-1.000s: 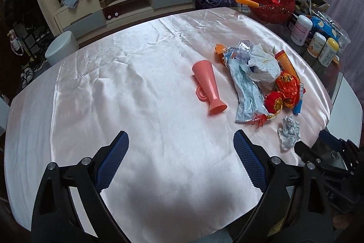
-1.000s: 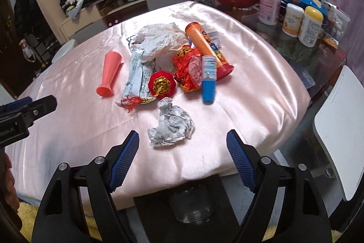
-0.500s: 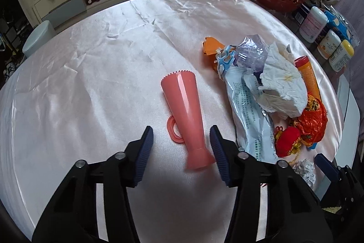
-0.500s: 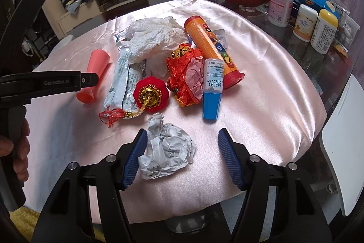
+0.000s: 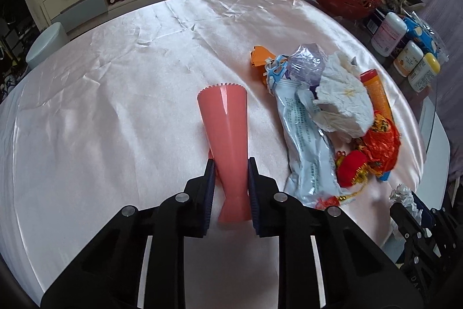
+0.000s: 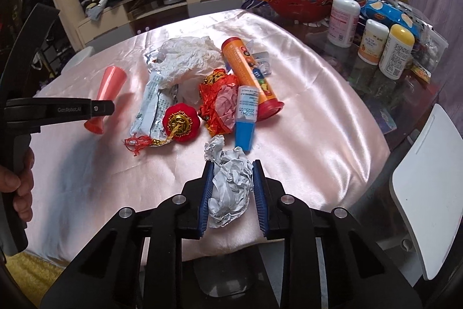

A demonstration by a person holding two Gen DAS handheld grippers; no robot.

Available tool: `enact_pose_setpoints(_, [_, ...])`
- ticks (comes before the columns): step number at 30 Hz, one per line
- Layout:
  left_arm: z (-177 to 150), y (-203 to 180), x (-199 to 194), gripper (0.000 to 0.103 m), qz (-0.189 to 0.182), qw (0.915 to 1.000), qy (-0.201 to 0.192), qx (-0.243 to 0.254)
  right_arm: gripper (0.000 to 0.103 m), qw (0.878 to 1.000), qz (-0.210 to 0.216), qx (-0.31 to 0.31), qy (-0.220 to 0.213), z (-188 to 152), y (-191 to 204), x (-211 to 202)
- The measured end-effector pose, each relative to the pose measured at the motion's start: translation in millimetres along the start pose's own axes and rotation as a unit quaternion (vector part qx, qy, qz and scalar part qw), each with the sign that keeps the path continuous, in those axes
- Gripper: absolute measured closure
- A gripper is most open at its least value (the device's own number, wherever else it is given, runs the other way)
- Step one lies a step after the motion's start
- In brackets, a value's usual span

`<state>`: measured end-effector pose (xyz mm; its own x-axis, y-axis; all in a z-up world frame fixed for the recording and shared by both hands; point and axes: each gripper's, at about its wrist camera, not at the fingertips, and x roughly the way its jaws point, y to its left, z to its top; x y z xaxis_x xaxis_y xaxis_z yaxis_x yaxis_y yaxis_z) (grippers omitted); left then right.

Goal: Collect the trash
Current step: 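Carry foil and pink horn to the black bin and open both tools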

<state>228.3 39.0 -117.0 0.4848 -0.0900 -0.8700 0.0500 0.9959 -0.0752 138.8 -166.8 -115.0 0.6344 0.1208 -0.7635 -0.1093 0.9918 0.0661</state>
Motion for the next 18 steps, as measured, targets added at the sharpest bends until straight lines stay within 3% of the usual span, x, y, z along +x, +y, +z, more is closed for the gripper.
enact_pose_setpoints(5, [-23.6, -4.7, -42.0, 0.083, -0.016, 0.9996, -0.022, -0.003, 0.075, 1.0, -0.01, -0.004, -0.016, -11.9, -10.3, -33.4])
enact_pose_setpoints(10, [-65.3, -24.1, -80.5, 0.083, -0.031, 0.9986, -0.035, 0.027, 0.075, 1.0, -0.011, -0.002, -0.021, -30.6, -21.3, -62.8])
enact_pose_setpoints(18, [-151.4, -54.5, -91.9, 0.083, -0.071, 0.9955, -0.002, 0.062, 0.075, 1.0, 0.003, -0.007, 0.016, -77.1, -29.8, -76.3])
